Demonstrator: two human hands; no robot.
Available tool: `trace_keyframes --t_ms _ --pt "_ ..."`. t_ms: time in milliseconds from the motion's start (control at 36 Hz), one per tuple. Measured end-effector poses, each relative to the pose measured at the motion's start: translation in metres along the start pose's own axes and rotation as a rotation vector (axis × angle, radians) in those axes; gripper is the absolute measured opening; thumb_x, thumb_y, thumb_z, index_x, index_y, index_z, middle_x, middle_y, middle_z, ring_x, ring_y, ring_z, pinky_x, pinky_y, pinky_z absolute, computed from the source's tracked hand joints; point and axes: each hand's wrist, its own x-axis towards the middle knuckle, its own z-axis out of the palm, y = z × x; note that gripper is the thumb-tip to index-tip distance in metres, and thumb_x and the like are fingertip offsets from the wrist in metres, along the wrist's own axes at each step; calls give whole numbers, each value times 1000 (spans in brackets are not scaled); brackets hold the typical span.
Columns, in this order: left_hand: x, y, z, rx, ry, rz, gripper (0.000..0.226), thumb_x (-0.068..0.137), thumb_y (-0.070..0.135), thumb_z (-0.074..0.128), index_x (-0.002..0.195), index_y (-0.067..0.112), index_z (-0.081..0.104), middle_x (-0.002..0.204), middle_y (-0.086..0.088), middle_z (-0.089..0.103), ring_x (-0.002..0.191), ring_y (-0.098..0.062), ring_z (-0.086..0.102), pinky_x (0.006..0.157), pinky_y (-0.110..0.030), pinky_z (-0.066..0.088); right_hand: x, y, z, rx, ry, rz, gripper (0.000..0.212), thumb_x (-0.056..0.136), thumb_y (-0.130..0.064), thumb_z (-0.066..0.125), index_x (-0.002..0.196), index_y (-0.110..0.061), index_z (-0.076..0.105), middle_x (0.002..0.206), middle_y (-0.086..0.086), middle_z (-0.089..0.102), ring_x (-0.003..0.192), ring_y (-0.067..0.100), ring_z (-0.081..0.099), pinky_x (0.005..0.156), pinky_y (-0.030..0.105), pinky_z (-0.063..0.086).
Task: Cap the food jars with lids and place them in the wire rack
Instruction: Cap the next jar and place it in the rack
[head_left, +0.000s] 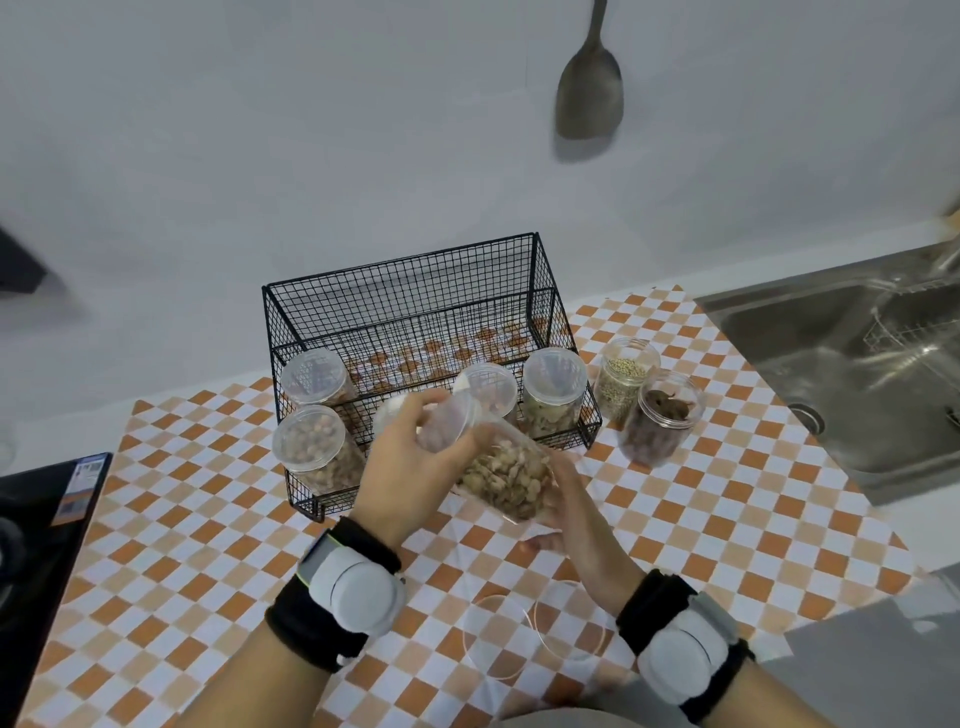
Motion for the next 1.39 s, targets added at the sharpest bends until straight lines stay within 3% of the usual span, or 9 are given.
trace_keyframes --t_ms 83,139,250,389,556,695,917,1111,1389 --pt "9 3 -11 29 25 12 67 67 70 76 121 37 55 112 13 64 97 -10 67 77 -40 63 3 5 -1 -45 -20 23 50 91 -82 26 132 -57 41 140 -9 58 118 14 64 87 38 60" --pt "15 6 -19 52 44 27 65 70 64 77 123 34 54 112 13 64 96 -9 68 75 -36 63 3 6 -2 -78 -30 46 45 89 -75 32 130 -57 37 145 -7 51 128 17 56 91 33 52" --pt "27 15 -31 116 105 70 56 78 55 76 123 32 51 109 17 60 91 -3 64 63 -21 58 4 16 -8 -192 -49 56 67 93 -69 40 154 -44 27 159 -11 33 144 18 39 118 43 34" --pt "45 21 -47 166 194 98 52 83 46 77 124 28 50 101 19 54 86 5 56 52 -4 45 2 21 -13 -297 -59 57 50 97 -65 41 143 -51 28 148 -20 37 136 5 39 112 33 35" --pt "69 23 -65 278 290 117 70 80 57 75 135 21 51 117 8 54 103 -13 55 70 -15 39 5 23 -20 -314 -32 118 29 106 -50 39 132 -44 26 133 -25 37 127 4 36 104 26 28" --pt "91 18 -73 344 320 117 75 78 58 78 136 18 51 128 -1 59 108 -13 51 87 -29 41 17 33 -23 -222 42 179 49 101 -61 44 145 -38 42 150 -6 43 139 18 43 106 38 38" --pt "122 2 -76 450 355 119 85 73 67 77 136 18 51 133 -6 59 120 -26 56 98 -40 47 17 28 -30 -49 87 257 31 107 -49 40 133 -32 46 142 4 53 128 24 52 114 48 41" --pt "139 -5 -72 539 335 113 86 73 67 76 137 16 49 132 -12 58 120 -32 54 98 -43 47 18 31 -34 -36 99 265 31 107 -49 38 134 -34 42 145 5 51 129 23 51 103 38 41" --pt "157 -18 -62 597 243 47 90 69 71 75 136 18 45 130 -10 57 115 -32 56 96 -50 53 24 37 -38 -39 127 292 25 108 -48 38 128 -35 43 139 3 52 130 25 50 113 45 40"
